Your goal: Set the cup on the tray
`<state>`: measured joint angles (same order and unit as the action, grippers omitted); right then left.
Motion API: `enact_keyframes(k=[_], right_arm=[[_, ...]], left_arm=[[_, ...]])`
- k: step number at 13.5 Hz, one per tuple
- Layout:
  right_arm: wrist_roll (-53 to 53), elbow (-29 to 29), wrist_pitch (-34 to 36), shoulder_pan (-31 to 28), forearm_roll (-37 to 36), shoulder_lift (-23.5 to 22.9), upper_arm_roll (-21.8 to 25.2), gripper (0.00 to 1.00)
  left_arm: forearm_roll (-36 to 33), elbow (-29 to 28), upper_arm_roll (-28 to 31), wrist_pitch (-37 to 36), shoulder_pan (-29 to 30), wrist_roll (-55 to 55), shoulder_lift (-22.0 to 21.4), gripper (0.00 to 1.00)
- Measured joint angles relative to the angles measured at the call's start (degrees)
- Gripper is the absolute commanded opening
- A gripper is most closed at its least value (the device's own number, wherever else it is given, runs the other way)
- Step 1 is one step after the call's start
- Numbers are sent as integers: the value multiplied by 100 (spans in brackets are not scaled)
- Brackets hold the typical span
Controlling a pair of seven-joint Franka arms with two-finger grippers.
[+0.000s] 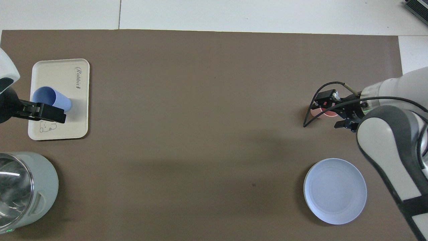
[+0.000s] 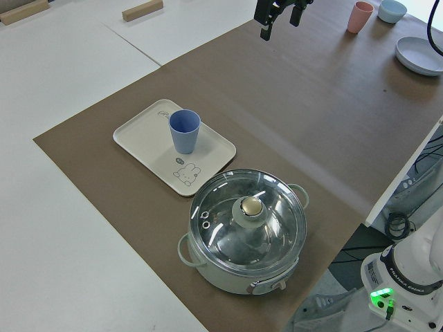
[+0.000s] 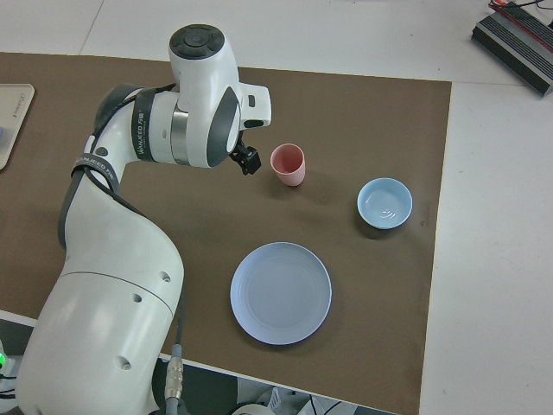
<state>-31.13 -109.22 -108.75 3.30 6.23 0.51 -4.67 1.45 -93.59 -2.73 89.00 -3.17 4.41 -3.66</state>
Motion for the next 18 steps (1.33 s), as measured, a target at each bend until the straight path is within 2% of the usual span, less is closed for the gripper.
enact_keyframes(k=[4, 7, 12, 18], right_arm=[[930, 933, 1029, 165, -566, 51, 8, 100], [1393, 1418, 1496, 145, -945, 50, 65, 100], [1670, 1817, 1832, -74, -983, 83, 119, 100], [1672, 1739, 2393, -266, -876, 380, 124, 100]], left_arm=[[-22, 0, 10, -71, 1, 353, 0, 100], [-22, -10, 19, -70, 6, 126, 1, 100], [-22, -24, 19, -70, 7, 85, 5, 100], [-22, -24, 19, -70, 7, 71, 5, 100]])
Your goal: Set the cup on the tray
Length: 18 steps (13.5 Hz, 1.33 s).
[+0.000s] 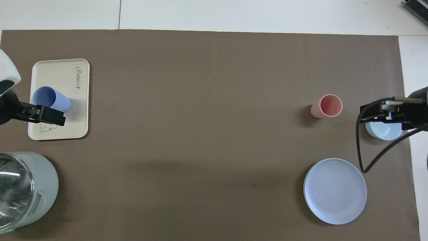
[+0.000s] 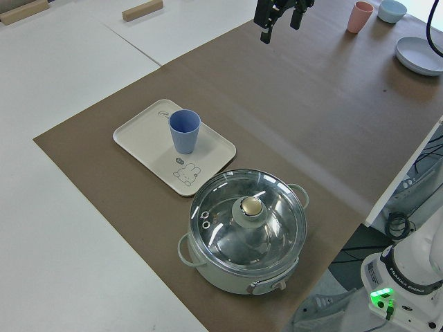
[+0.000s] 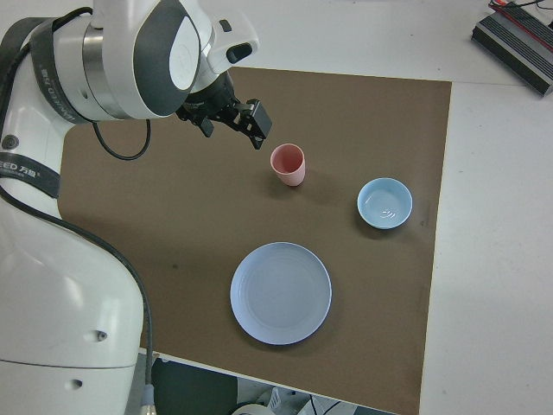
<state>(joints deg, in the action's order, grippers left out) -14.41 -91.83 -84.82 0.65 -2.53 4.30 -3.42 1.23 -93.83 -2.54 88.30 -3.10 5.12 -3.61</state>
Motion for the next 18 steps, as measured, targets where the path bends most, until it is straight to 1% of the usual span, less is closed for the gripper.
enact_keyframes(k=[3, 5, 10, 13, 15, 18], right_arm=[[39, -17, 28, -69, 295, 8, 0, 100], [101, -13, 51, -120, 357, 8, 0, 100], [138, -12, 61, -104, 339, 8, -17, 100], [557, -12, 55, -103, 198, -1, -41, 100], [625, -12, 23, -103, 194, -6, -42, 100], [625, -17, -206, -120, 208, -27, -40, 100]], left_arm=[[0, 0, 0, 0, 0, -7, 0, 100], [0, 0, 0, 0, 0, -10, 0, 100], [0, -1, 0, 0, 0, -17, 0, 100], [0, -8, 0, 0, 0, -17, 0, 100], [0, -18, 0, 0, 0, -17, 0, 100], [0, -19, 0, 0, 0, -17, 0, 100]])
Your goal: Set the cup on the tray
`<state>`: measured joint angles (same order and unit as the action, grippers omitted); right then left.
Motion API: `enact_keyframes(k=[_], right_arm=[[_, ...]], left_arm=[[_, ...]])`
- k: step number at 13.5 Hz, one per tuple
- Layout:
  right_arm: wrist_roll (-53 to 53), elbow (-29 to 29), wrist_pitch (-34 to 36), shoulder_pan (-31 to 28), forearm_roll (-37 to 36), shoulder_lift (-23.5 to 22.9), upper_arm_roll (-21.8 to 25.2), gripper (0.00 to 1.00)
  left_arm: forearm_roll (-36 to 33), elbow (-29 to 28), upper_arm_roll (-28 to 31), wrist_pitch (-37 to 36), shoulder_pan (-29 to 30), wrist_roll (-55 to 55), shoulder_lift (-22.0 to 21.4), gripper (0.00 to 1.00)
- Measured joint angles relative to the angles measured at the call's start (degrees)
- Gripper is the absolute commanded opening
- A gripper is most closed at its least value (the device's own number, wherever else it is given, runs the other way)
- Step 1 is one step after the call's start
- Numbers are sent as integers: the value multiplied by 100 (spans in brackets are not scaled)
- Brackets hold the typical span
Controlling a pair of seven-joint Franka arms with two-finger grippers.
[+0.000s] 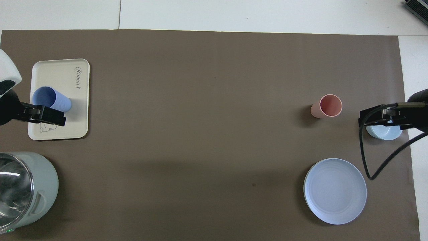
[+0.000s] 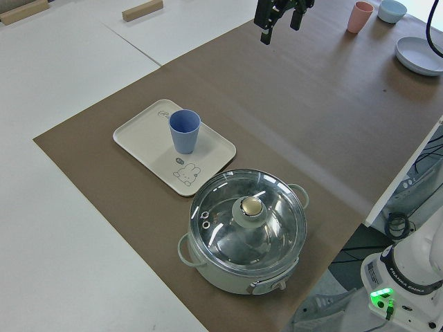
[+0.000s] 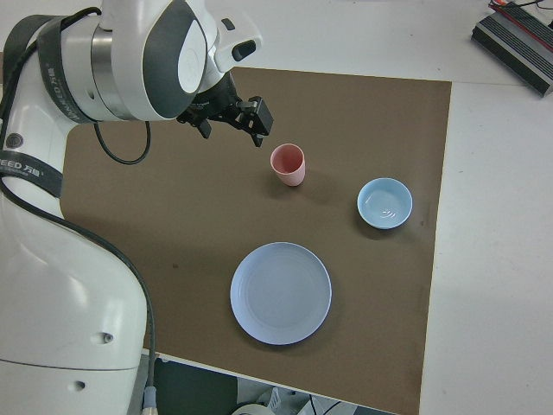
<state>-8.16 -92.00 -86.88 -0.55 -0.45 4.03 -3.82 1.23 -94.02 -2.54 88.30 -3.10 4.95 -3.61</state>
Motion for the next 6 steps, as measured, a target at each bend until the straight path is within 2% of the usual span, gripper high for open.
enact_keyframes(k=[6], right_arm=[[-1, -8, -84, -75, 149, -23, 42, 100]], left_arm=[[0, 0, -2, 0, 0, 0, 0, 100]])
